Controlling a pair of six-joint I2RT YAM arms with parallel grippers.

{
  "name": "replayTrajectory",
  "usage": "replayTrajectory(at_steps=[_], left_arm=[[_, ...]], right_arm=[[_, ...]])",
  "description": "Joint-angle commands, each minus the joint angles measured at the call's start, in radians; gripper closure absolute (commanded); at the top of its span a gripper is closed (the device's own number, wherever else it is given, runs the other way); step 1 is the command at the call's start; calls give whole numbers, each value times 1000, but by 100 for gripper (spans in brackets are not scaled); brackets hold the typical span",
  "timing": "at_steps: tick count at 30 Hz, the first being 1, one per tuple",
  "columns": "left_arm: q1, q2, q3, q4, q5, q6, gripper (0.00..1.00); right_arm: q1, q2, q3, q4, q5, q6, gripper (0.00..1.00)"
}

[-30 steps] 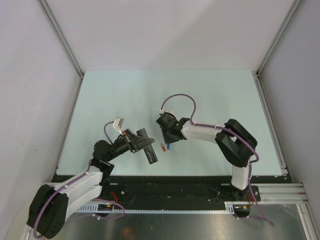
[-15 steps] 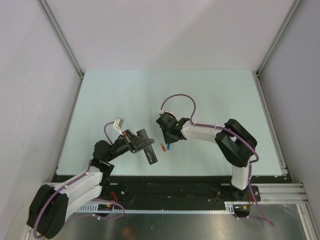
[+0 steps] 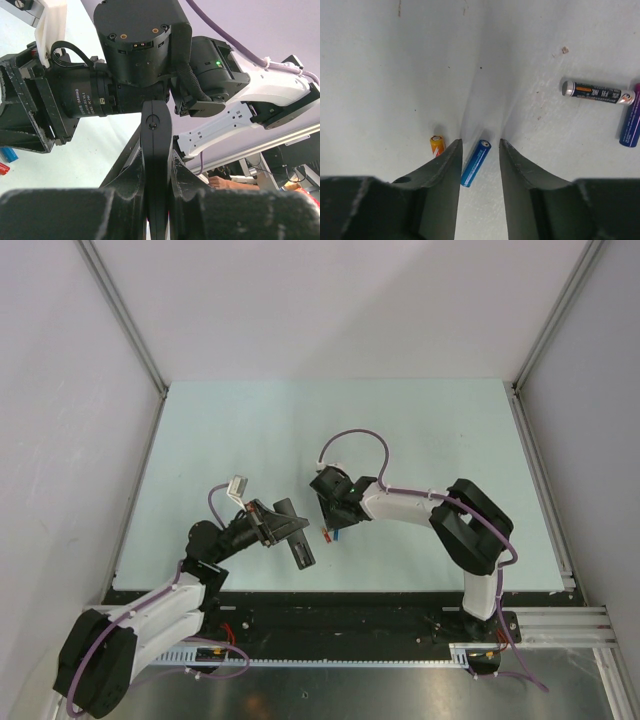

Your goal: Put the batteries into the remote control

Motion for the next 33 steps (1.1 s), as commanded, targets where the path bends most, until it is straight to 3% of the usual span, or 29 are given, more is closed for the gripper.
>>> replayTrajectory(at_steps=[1,11,14,21,22,26,33], left_arm=[[8,-12,-5,29,21,22,100],[8,-15,-8,30,26,24,100],[8,-13,-9,30,26,22,100],[8,-13,-9,30,28,22,100],[8,-12,-8,30,25,22,100],[8,0,9,29,20,18,100],[-23,88,99,29,-31,-2,100]], right_arm=[[5,12,42,-43,16,34,64],[7,35,44,-74,14,105,69],[7,39,44,-73,13,109,74],[7,35,44,-73,14,112,100],[7,26,44,-73,20,112,100],[7,-68,45,-88,80,82,100],[24,-480,-15,-94,223,-10,100]])
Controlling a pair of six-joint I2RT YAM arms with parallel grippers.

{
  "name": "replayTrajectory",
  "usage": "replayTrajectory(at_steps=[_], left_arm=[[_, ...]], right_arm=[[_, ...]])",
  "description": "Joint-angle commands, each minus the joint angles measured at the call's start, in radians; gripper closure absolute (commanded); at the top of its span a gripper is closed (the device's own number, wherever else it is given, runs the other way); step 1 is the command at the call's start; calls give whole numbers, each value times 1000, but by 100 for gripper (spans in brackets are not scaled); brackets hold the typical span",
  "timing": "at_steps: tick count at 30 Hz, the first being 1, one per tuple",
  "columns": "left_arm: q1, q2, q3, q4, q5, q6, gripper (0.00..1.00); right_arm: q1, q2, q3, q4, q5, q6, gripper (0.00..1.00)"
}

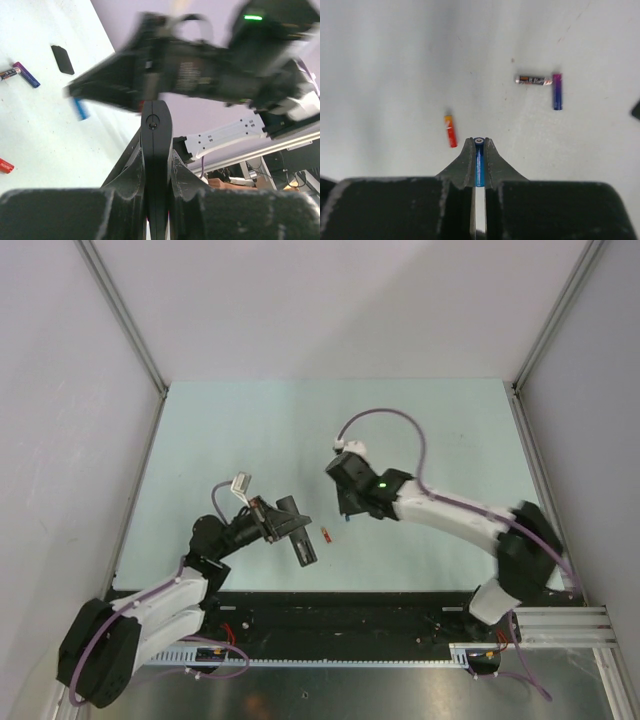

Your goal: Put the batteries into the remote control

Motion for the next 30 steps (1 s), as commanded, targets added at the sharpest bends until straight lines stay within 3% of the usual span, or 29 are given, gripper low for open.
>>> replayTrajectory(at_steps=[1,7,11,19,30], left_arm=[[-31,56,97,33,-44,0,100],[-109,216,233,42,-132,-7,100],[-141,315,322,98,-164,-55,100],[-181,525,436,206,-152,-172,100],[-190,584,464,249,-140,-209,100]], right_arm=[[22,-318,-27,39,117,-71,100],[87,-573,-174,206,65,-76,100],[150,-644,-234,275,94,-88,100],[219,-646,-246,335,134,-106,100],[229,-586,-245,346,185,-129,100]])
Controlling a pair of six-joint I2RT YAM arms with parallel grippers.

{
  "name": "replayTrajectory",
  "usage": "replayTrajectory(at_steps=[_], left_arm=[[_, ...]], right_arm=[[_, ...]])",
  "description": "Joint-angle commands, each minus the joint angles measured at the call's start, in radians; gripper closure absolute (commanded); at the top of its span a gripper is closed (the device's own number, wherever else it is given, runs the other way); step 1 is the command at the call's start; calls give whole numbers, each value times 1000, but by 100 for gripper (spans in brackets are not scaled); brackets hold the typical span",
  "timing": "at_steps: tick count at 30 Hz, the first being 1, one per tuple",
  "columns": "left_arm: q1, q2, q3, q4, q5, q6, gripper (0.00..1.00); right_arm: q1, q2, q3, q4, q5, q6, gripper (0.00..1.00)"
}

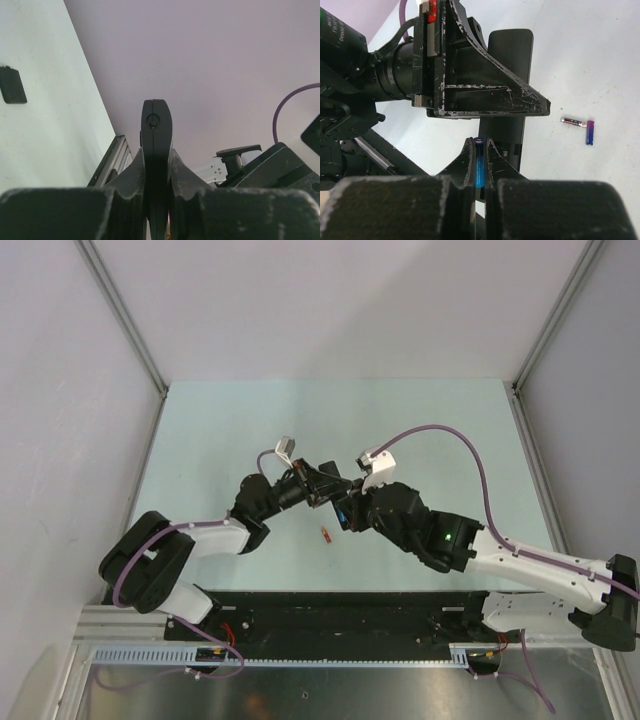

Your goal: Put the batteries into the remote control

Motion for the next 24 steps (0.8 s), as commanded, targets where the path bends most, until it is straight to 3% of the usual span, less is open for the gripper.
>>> replayTrajectory(at_steps=[1,24], left_arm=[[-7,8,58,82,6,-31,100],[-9,14,32,137,17,-47,100]], right_arm=[[8,23,11,44,55,-22,100],[8,-3,-4,35,114,-33,100]])
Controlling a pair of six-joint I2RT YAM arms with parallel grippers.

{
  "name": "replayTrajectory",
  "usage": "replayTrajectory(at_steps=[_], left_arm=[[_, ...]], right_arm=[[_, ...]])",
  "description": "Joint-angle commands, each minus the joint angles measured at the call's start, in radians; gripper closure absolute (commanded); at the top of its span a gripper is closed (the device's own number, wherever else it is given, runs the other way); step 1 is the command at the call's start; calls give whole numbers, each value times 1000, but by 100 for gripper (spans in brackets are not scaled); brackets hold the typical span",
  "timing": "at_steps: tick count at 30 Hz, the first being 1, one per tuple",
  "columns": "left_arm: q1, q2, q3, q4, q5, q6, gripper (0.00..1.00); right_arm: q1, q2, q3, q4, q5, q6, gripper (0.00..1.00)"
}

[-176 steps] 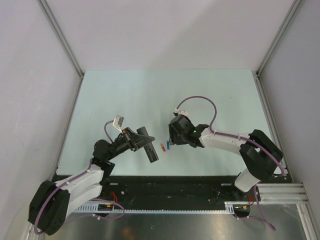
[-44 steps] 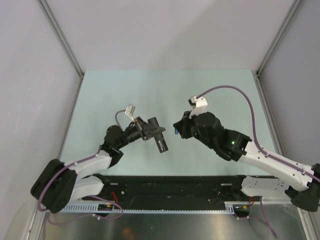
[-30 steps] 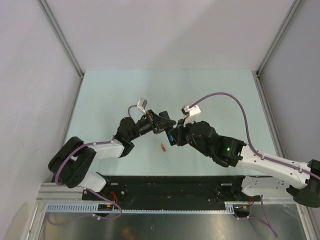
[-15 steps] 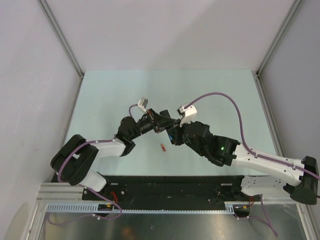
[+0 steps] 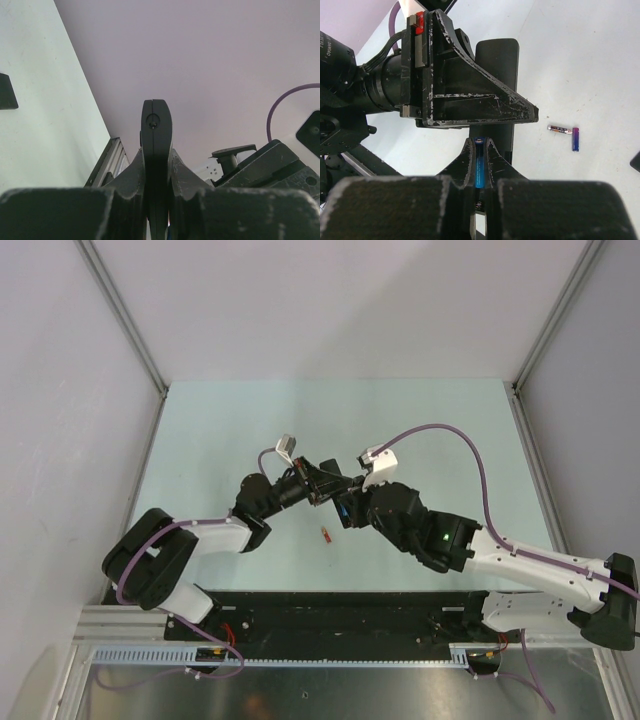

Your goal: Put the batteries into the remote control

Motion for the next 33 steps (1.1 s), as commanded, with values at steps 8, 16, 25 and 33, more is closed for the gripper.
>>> replayTrajectory(at_steps=[8,16,25,33], left_arm=[[-9,-14,12,93,13,-24,100],[-7,-16,21,98,13,-27,100],[-5,-23,24,98,16,-22,100],[-5,-29,24,99,24,-18,100]], right_arm=[[10,-21,-15,2,26,12,100],[17,-19,-18,-9,23,18,100],[28,-16,-19,-14,18,19,100],[34,-18,-19,-17,23,19,100]])
